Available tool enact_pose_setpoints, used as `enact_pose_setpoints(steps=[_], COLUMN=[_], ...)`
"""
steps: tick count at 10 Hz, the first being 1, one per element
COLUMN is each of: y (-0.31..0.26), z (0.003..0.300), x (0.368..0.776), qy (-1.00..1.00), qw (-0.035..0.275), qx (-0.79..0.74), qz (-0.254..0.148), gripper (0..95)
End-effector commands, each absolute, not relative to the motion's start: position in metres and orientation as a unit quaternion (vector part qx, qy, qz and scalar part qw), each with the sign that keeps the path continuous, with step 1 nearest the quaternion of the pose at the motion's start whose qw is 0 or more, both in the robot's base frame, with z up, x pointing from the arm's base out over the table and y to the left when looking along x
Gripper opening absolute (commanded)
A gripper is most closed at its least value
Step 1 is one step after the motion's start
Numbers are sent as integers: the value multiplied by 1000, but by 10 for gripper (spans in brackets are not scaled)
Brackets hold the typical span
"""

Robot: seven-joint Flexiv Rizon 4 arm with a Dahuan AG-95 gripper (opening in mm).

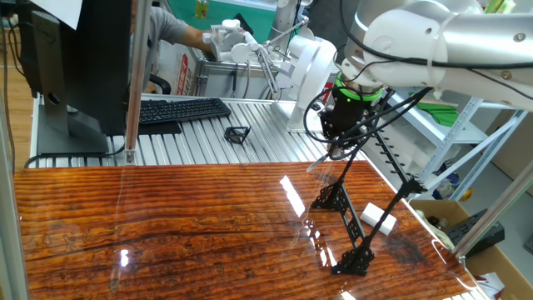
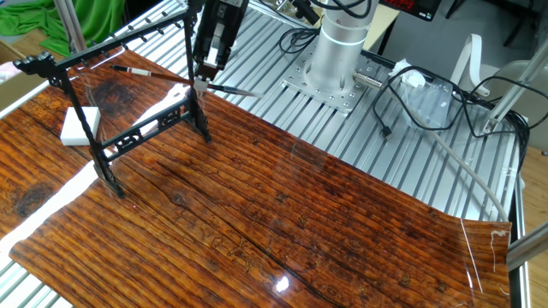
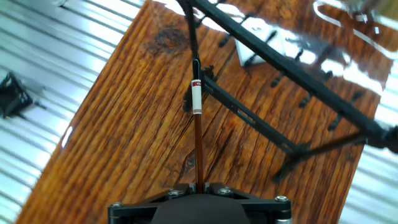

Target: Place the brush on the pen rack

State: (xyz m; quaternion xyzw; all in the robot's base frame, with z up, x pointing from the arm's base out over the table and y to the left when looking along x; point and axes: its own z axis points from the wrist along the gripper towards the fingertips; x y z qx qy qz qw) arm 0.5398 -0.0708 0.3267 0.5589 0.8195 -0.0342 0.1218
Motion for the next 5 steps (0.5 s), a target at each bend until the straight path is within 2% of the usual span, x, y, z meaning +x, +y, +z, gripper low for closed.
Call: enact_pose_setpoints(steps=[1, 5], y=[-72, -72], z=[327, 328], x=[540, 540], qy=[784, 778], qw=[127, 139], qx=[607, 613], qz=[-22, -22], gripper=[0, 0])
